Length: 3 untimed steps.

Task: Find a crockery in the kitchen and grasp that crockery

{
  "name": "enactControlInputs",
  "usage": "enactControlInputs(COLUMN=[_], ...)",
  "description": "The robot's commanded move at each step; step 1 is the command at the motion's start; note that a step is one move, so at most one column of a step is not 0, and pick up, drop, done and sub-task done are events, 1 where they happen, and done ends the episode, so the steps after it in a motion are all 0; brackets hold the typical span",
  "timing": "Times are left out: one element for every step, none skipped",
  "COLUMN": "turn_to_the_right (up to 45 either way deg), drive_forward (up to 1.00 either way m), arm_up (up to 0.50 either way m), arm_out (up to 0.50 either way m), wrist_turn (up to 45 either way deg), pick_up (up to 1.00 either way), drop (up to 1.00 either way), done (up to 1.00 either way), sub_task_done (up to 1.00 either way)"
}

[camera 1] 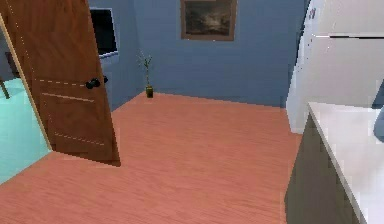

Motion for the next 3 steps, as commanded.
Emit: enactControlInputs(turn_to_the_right=[0.0, 0.0, 0.0], drive_forward=[0.00, 0.00, 0.00], arm_up=[0.00, 0.00, 0.00], arm_out=[0.38, 0.00, 0.00], wrist_turn=[0.0, 45.0, 45.0], pick_up=[0.00, 0.00, 0.00], drop=[0.00, 0.00, 0.00], done=[0.00, 0.00, 0.00], sub_task_done=[0.00, 0.00, 0.00])
